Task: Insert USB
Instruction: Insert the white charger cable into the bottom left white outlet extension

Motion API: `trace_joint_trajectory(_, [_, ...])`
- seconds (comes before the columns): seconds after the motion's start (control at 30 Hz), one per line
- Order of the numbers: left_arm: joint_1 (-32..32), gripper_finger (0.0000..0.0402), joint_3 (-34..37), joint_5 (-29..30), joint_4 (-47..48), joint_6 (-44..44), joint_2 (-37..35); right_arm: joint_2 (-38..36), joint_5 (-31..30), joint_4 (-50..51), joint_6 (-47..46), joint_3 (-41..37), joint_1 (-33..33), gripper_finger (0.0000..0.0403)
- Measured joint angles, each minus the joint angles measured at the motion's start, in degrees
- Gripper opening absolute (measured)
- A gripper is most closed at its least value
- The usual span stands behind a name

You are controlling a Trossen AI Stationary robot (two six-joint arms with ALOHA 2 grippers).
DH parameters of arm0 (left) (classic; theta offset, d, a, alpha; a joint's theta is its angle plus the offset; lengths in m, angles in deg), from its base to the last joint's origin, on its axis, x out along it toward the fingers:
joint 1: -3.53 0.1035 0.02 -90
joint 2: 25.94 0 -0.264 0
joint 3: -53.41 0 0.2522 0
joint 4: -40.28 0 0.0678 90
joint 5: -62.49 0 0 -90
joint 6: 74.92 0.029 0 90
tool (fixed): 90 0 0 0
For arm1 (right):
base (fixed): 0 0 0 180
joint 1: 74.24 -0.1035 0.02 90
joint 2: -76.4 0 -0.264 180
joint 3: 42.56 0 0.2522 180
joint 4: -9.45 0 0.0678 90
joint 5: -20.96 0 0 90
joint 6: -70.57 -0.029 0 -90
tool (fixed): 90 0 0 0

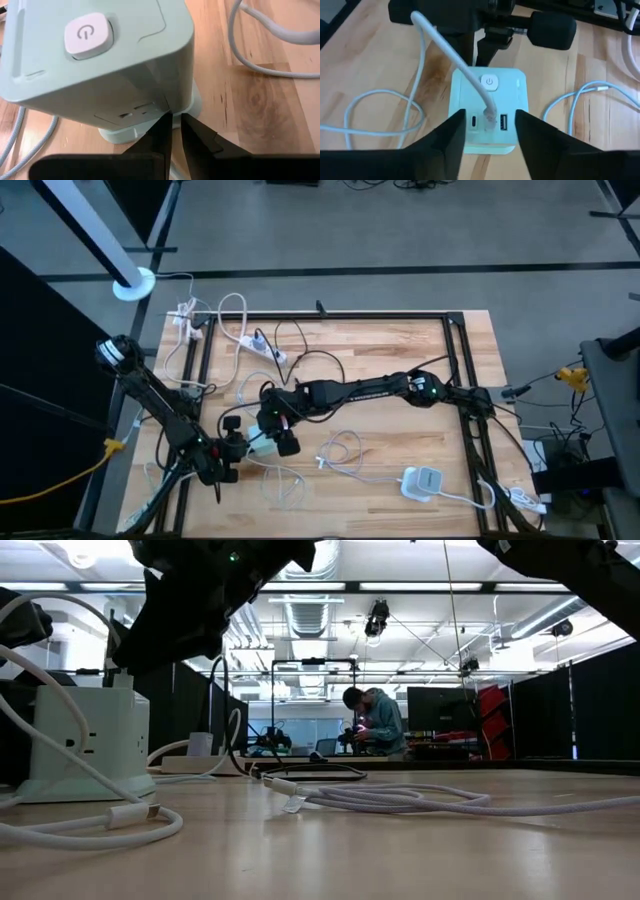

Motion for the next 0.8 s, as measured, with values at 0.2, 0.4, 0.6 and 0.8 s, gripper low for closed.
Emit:
trace_joint_trajectory(0.2, [-0.02, 0.0029, 0.00, -0.16, 0.03, 0.00, 0.00, -0.07, 0.10, -2.03, -0.11, -1.03, 0.00, 0.0033])
trace_joint_trajectory(0.4, [-0.02, 0.0029, 0.00, -0.30, 0.00, -0.02, -0.03, 1.11, 0.32, -5.43, -2.43, -2.71, 0.00, 0.0011])
trace_joint_trajectory(0.6, [-0.08, 0.0029, -0.05, -0.34, -0.14, -0.17, -0.42, 1.48, 0.31, -5.16, -2.56, -3.50, -0.13, 0.0006])
trace_joint_trajectory(0.8, [-0.07, 0.0029, -0.05, -0.39, 0.11, -1.35, -1.35, 1.13, -0.16, -3.07, -1.00, -3.28, -0.63, 0.0002])
